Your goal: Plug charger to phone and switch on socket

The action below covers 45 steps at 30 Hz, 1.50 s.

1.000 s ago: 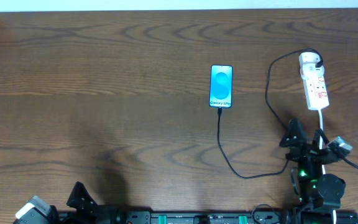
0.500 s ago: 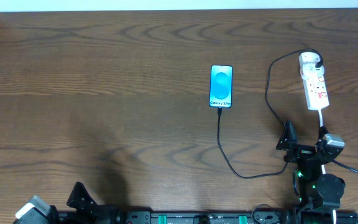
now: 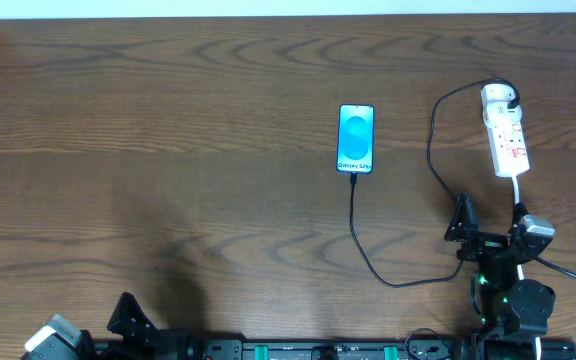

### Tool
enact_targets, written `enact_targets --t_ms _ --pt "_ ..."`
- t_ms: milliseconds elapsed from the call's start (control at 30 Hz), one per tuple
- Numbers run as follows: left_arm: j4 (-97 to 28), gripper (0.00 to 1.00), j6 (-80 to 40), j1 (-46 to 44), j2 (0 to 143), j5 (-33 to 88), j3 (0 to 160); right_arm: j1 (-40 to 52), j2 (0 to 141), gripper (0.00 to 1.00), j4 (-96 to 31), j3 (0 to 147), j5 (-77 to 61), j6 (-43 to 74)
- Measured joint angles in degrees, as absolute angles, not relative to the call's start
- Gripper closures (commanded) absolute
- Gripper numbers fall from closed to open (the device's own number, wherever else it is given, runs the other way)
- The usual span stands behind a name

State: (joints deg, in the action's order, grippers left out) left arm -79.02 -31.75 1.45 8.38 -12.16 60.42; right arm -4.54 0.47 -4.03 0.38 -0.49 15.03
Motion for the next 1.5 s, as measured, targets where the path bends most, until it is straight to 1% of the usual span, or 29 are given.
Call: enact_targets --t_ms 767,800,1133,1233,1367,1500 --pt "-79.0 0.13 -31.7 1.5 8.4 -12.2 60.4 -4.5 0.5 0.01 -4.0 0.4 -0.5 15.1" --pt "-79.0 0.02 -31.7 1.5 8.4 -12.2 60.4 -4.5 0.5 0.01 -4.0 0.4 -0.5 15.1" --pt "-79.0 0.02 -31.9 1.5 8.4 -12.2 60.4 -4.5 0.5 0.01 -4.0 0.4 -0.5 15.1" --pt "-75.7 0.02 -31.7 1.9 7.2 -12.2 59.5 -4.5 0.5 0.01 -4.0 0.4 -0.5 15.1" --pt "-65.2 0.02 -28.9 3.7 1.9 -11.6 53.8 -4.5 0.5 0.01 -4.1 0.4 -0.5 15.1" --pt "-58.2 0.02 -25.5 4.8 0.2 -10.6 47.9 -4.5 0.5 0.01 -4.1 0.4 -0.5 15.1"
